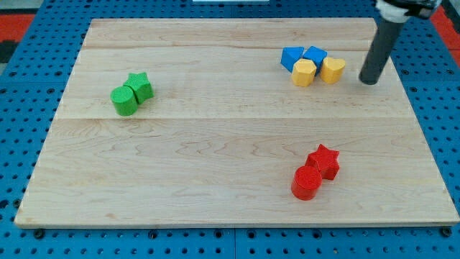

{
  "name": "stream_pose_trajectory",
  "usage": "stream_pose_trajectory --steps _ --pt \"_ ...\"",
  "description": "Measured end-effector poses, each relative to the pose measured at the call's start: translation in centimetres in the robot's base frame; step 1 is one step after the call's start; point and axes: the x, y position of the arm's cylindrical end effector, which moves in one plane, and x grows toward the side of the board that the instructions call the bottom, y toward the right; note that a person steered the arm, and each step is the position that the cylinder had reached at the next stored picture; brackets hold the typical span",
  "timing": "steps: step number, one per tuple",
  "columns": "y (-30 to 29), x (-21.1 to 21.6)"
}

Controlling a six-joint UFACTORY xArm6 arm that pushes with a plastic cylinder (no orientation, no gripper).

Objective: Move the yellow heart into the yellow hexagon

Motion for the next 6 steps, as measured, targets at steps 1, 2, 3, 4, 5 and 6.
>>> stream_pose_trajectory --steps 1,2,3,4,5,6 --pt "-2.9 -0.7" --pt "-6.5 -0.7" --pt "-6.6 -0.7" --pt "-6.0 -1.7" --pt "-5.5 -3.6" --pt "-5.6 -3.6"
